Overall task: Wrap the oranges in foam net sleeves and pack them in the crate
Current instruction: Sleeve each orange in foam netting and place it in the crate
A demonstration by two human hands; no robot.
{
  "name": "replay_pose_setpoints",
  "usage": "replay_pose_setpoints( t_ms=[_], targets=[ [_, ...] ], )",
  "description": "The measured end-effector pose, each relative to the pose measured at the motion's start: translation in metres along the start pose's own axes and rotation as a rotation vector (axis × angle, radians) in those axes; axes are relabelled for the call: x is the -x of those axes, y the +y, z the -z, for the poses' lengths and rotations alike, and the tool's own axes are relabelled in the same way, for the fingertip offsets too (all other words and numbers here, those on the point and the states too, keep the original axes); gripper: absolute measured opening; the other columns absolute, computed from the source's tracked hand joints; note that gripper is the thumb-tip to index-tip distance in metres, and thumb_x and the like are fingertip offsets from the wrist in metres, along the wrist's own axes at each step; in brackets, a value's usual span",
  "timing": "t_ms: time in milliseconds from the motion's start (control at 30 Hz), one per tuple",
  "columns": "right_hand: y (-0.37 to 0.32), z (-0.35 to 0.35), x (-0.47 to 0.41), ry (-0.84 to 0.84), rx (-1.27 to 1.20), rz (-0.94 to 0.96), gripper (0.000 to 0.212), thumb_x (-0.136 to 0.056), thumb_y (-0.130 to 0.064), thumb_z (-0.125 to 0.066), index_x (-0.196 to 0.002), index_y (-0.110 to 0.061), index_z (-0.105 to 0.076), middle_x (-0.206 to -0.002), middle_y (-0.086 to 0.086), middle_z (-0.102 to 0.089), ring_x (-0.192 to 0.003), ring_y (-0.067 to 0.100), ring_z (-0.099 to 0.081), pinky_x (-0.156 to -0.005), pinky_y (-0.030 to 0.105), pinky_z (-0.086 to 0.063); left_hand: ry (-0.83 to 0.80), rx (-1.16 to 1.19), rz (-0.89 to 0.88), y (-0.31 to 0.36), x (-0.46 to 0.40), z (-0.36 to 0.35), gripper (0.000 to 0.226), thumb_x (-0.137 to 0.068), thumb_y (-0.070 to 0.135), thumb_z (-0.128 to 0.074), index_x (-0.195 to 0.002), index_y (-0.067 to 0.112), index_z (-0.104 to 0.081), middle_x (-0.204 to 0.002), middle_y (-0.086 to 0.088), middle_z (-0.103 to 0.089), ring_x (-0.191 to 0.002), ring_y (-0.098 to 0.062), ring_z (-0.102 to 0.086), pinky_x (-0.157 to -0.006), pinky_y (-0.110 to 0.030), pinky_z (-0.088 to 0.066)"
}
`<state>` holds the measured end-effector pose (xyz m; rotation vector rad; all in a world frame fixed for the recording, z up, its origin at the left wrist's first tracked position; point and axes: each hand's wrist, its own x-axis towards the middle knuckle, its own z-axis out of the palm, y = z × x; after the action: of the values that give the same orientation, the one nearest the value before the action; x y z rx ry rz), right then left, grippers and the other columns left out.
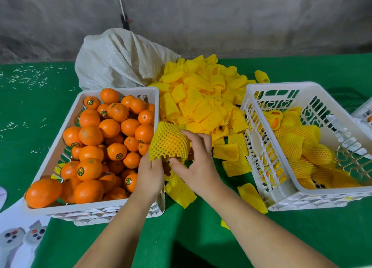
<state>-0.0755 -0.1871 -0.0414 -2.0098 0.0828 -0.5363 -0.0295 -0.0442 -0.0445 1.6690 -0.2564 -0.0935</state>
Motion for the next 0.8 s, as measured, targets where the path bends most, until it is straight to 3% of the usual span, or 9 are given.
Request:
replay_pose_setpoints(
  t_ms=[67, 167, 267, 333, 400, 467, 533, 633, 800],
  targets=[
    [0.001, 0.001, -0.001, 0.019, -0.058, -0.048, 0.07, -0.087, -0.031, -0.08, -0.146, -0.033, -0.041, -0.138, -0.015, -0.035, -0.129, -0.012, -0.038, -0.094, 0.006, -0.045, -0.043, -0.08, -0.045, -0.004, 0.0, 0.0, 0.03, -0.102, 0.02, -0.037, -0.109, 0.028, -0.065, -0.086, 0.012, -0.071, -0.073, -0.005, -0.063, -0.062, -0.024, -0.053],
    [0.001, 0.003, -0.001, 0.0, -0.168, -0.127, 0.066, -0.092, -0.03, -0.077, -0.143, -0.043, -0.036, -0.133, -0.032, -0.042, -0.127, -0.015, -0.043, -0.093, 0.009, -0.048, -0.095, -0.315, -0.09, -0.011, -0.002, -0.003, 0.023, -0.105, 0.021, -0.041, -0.11, 0.021, -0.064, -0.085, -0.008, -0.068, -0.071, -0.03, -0.062, -0.062, -0.052, -0.053],
    [0.002, 0.005, -0.003, 0.03, -0.102, -0.101, 0.068, -0.094, -0.025, -0.076, -0.144, -0.043, -0.033, -0.133, -0.03, -0.041, -0.129, -0.018, -0.039, -0.098, 0.01, -0.047, -0.103, -0.436, -0.137, -0.013, 0.008, -0.009, 0.02, -0.109, 0.016, -0.044, -0.116, 0.023, -0.061, -0.085, 0.0, -0.067, -0.069, -0.021, -0.062, -0.062, -0.052, -0.053],
    [0.005, 0.004, -0.001, 0.076, -0.026, -0.041, 0.07, -0.094, -0.016, -0.075, -0.147, -0.034, -0.034, -0.138, -0.025, -0.035, -0.133, -0.017, -0.033, -0.104, 0.009, -0.041, -0.138, -0.388, -0.136, -0.013, 0.011, -0.008, 0.021, -0.107, 0.03, -0.043, -0.12, 0.029, -0.06, -0.093, 0.01, -0.069, -0.079, -0.013, -0.066, -0.069, -0.049, -0.055],
    [0.007, 0.002, 0.001, 0.104, -0.032, -0.028, 0.074, -0.091, -0.001, -0.074, -0.149, -0.028, -0.036, -0.14, -0.022, -0.029, -0.135, -0.016, -0.029, -0.1, 0.004, -0.041, -0.273, -0.179, -0.074, -0.001, 0.01, -0.012, 0.038, -0.101, 0.048, -0.05, -0.134, 0.03, -0.059, -0.113, 0.012, -0.07, -0.101, -0.013, -0.067, -0.085, -0.045, -0.055],
    [0.007, 0.003, 0.001, 0.085, -0.093, -0.028, 0.079, -0.085, 0.007, -0.073, -0.148, -0.026, -0.037, -0.139, -0.021, -0.026, -0.136, -0.012, -0.031, -0.097, 0.01, -0.046, -0.346, 0.121, 0.137, 0.014, 0.003, -0.012, 0.087, -0.078, 0.079, -0.067, -0.142, 0.021, -0.056, -0.127, 0.003, -0.068, -0.116, -0.019, -0.063, -0.098, -0.046, -0.054],
    [0.003, 0.007, 0.001, -0.004, -0.123, 0.0, 0.079, -0.084, -0.004, -0.076, -0.147, -0.028, -0.035, -0.137, -0.018, -0.025, -0.139, -0.001, -0.032, -0.108, 0.03, -0.048, -0.337, 0.255, 0.228, 0.014, -0.003, -0.009, 0.104, -0.073, 0.095, -0.057, -0.144, 0.019, -0.059, -0.138, 0.002, -0.067, -0.129, -0.021, -0.062, -0.103, -0.038, -0.056],
    [-0.01, 0.008, 0.0, -0.02, -0.267, -0.064, 0.066, -0.089, -0.04, -0.07, -0.144, -0.038, -0.034, -0.142, -0.009, -0.03, -0.139, 0.011, -0.038, -0.109, 0.046, -0.049, -0.249, 0.202, 0.089, 0.009, -0.001, -0.009, 0.068, -0.096, 0.077, -0.049, -0.139, 0.027, -0.065, -0.135, 0.0, -0.071, -0.128, -0.026, -0.066, -0.099, -0.03, -0.057],
    [-0.016, 0.009, -0.016, 0.05, -0.568, -0.52, 0.101, -0.065, -0.068, -0.08, -0.152, -0.05, -0.031, -0.156, -0.01, -0.042, -0.138, 0.016, -0.05, -0.094, 0.033, -0.059, -0.421, -0.039, -0.159, 0.0, -0.001, -0.019, 0.055, -0.104, 0.048, -0.059, -0.155, 0.031, -0.047, -0.148, 0.011, -0.061, -0.136, -0.013, -0.058, -0.107, -0.033, -0.053]
  ],
)
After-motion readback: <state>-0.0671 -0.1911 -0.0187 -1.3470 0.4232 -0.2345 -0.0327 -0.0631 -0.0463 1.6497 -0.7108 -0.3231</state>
